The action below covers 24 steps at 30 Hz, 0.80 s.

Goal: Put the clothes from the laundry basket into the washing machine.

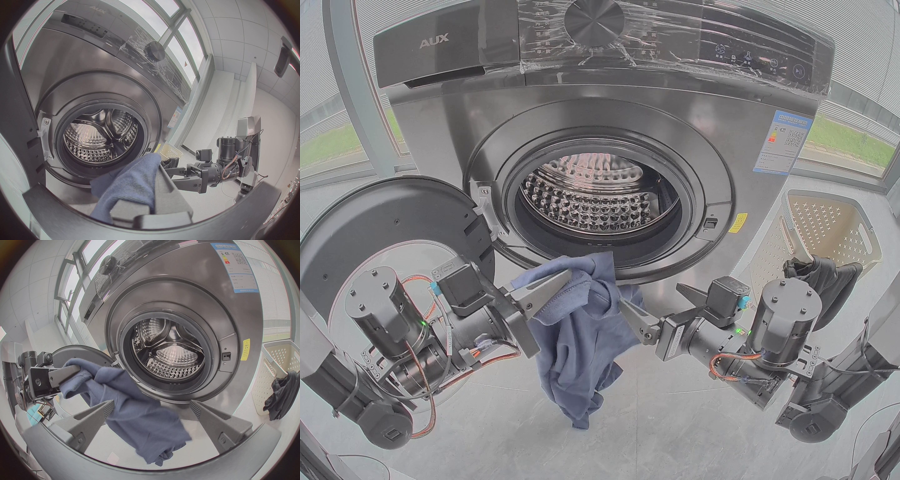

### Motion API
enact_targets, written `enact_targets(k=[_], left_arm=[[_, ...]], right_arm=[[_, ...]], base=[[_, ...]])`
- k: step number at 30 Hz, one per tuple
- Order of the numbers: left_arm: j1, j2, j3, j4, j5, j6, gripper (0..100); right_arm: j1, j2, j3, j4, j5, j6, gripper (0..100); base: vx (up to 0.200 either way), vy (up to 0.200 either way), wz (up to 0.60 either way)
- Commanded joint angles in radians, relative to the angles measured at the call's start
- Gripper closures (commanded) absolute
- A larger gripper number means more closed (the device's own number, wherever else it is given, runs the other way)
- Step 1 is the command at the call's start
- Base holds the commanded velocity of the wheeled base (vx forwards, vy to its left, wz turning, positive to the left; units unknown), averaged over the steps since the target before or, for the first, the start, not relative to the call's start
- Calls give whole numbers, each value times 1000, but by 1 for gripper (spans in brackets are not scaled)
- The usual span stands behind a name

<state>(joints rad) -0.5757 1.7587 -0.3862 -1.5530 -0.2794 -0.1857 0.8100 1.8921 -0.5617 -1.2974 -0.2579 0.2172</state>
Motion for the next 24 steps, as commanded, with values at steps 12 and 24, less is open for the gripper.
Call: enact_targets(k=[12,24], left_arm=[[14,-10,-14,-1,0,-3,100],[13,-12,-5,-1,-1,2,100]], right_arm=[[-8,33,60,0,45,-44,0],[8,134,-72,-2,54,-75,0]], base=[[0,0,0],[0,0,0]])
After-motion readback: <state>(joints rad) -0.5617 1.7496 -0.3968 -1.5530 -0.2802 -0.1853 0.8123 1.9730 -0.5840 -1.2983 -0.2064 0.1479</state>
